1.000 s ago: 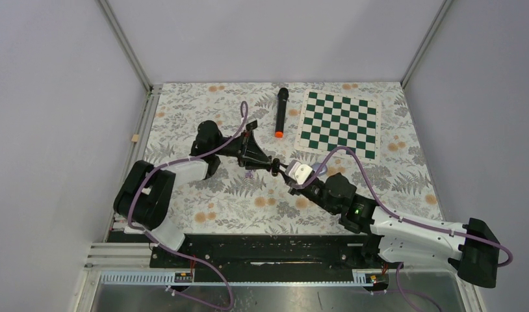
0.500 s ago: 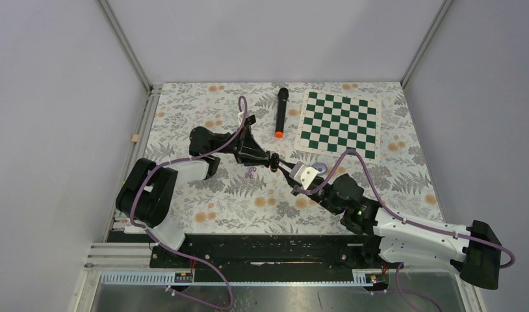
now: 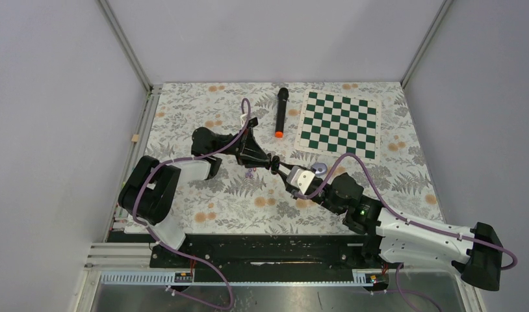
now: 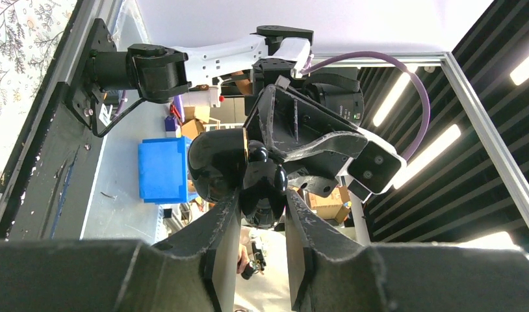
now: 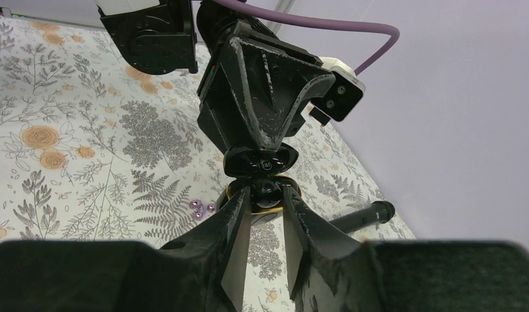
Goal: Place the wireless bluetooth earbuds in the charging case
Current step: Insert the left earbud into the left side groove of the charging case, then close the charging case.
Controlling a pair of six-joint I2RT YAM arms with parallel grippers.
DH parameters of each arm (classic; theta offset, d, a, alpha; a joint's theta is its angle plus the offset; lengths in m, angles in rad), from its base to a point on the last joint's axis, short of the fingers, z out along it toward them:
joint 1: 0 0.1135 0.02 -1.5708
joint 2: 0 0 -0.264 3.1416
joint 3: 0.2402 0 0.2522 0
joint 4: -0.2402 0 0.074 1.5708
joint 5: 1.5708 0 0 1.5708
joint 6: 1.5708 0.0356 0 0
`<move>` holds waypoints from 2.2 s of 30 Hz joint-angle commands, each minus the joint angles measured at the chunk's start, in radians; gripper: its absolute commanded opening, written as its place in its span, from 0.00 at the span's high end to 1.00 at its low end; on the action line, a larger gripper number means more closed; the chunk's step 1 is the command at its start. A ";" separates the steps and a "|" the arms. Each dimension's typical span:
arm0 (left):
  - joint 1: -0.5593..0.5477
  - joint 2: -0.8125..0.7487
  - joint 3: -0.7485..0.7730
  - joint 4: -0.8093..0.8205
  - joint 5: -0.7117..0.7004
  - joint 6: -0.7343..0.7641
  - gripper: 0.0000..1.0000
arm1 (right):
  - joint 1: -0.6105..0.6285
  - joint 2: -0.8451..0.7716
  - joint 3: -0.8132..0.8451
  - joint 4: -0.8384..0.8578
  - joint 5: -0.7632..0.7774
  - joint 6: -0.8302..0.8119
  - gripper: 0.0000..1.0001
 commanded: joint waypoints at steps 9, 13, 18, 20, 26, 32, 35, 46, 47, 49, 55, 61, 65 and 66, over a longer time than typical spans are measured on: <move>-0.003 0.010 0.032 0.097 -0.030 -0.007 1.00 | 0.005 -0.019 0.027 -0.066 -0.023 0.036 0.46; -0.003 0.009 0.031 0.097 -0.030 -0.005 1.00 | 0.005 -0.034 0.019 -0.046 0.000 0.057 0.38; -0.003 0.008 0.023 0.096 -0.029 0.007 1.00 | 0.005 -0.071 0.021 -0.045 0.102 0.137 0.24; -0.003 0.009 0.015 0.094 -0.032 0.020 1.00 | 0.003 -0.083 0.048 -0.103 0.180 0.207 0.19; -0.003 0.017 -0.016 0.091 -0.047 0.066 1.00 | -0.094 -0.086 0.192 -0.427 0.257 0.532 0.14; -0.003 0.009 -0.011 0.091 -0.049 0.081 1.00 | -0.309 -0.103 0.236 -0.589 0.057 0.824 0.28; -0.003 0.004 0.014 0.091 -0.056 0.076 1.00 | -0.376 -0.073 0.244 -0.649 -0.017 0.932 0.42; -0.003 -0.028 0.067 0.091 -0.078 0.045 1.00 | -0.433 0.150 0.009 -0.064 -0.366 1.545 0.52; -0.004 -0.030 0.064 0.092 -0.079 0.045 1.00 | -0.435 0.172 -0.021 0.038 -0.371 1.596 0.52; -0.003 -0.032 0.058 0.091 -0.079 0.045 1.00 | -0.434 0.217 -0.063 0.201 -0.373 1.678 0.53; -0.004 -0.039 0.052 0.091 -0.073 0.045 1.00 | -0.435 0.326 -0.089 0.516 -0.410 1.765 0.51; -0.003 -0.044 0.042 0.093 -0.068 0.047 1.00 | -0.437 0.376 -0.115 0.688 -0.421 1.815 0.53; -0.003 -0.035 0.038 0.093 -0.066 0.048 1.00 | -0.438 0.367 -0.137 0.734 -0.424 1.816 0.54; -0.003 -0.032 0.036 0.093 -0.067 0.049 1.00 | -0.438 0.361 -0.140 0.733 -0.426 1.813 0.54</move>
